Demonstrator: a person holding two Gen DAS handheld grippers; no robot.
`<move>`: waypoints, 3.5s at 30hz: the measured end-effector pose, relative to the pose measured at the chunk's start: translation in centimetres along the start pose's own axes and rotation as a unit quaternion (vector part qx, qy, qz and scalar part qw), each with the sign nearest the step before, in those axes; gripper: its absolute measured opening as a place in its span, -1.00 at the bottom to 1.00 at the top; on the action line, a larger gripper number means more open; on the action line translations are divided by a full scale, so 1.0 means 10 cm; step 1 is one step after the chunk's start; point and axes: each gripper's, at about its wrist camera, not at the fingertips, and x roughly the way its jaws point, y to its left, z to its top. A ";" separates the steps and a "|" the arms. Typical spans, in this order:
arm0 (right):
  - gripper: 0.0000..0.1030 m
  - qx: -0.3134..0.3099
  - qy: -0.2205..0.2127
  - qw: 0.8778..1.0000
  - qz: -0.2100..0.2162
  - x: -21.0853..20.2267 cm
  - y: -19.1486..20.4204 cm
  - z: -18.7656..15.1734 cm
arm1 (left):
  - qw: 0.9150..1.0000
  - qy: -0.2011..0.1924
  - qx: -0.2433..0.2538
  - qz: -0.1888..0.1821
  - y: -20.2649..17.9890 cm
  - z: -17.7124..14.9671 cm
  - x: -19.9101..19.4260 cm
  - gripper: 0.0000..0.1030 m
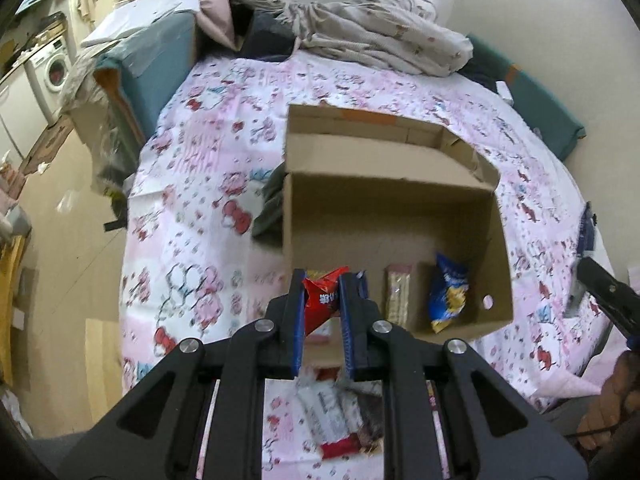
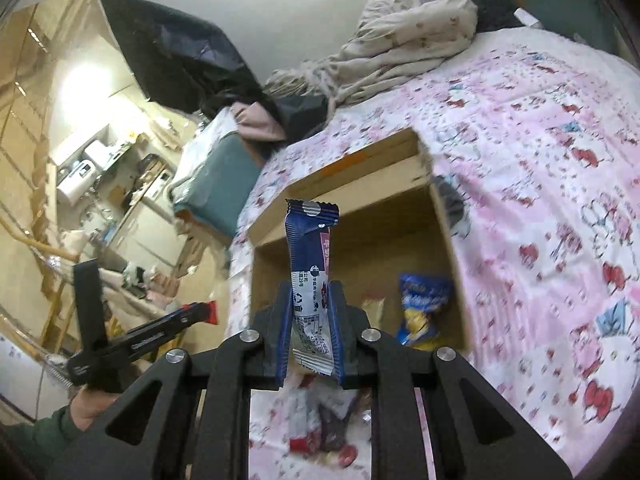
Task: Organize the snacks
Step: 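Carry both packets into the box and open both tools to drop them, then withdraw both tools from the box back toward the snack pile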
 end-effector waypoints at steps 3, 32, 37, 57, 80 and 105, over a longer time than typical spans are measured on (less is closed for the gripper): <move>-0.65 0.008 -0.002 1.000 -0.011 0.09 -0.15 0.06 | 1.000 0.009 0.008 -0.023 -0.08 0.06 0.16 -0.75; -0.59 0.018 0.099 0.986 -0.134 0.80 -0.55 -0.17 | 0.998 0.051 0.004 -0.038 -0.10 -0.17 0.84 -0.74; -0.58 0.008 0.099 0.986 -0.131 0.82 -0.49 -0.18 | 0.998 0.054 0.007 -0.040 -0.12 -0.17 0.84 -0.58; 0.41 -0.018 0.055 0.992 -0.113 0.71 -0.32 -0.12 | 0.999 -0.004 0.024 -0.043 -0.19 -0.22 0.58 0.60; 0.41 -0.002 0.052 0.995 -0.085 0.35 -0.04 -0.50 | 0.999 -0.026 0.012 -0.013 0.04 -0.50 0.05 0.80; 0.41 0.048 0.123 0.983 -0.125 0.54 -0.07 -1.09 | 0.998 0.052 -0.041 0.014 0.21 -1.00 0.20 0.79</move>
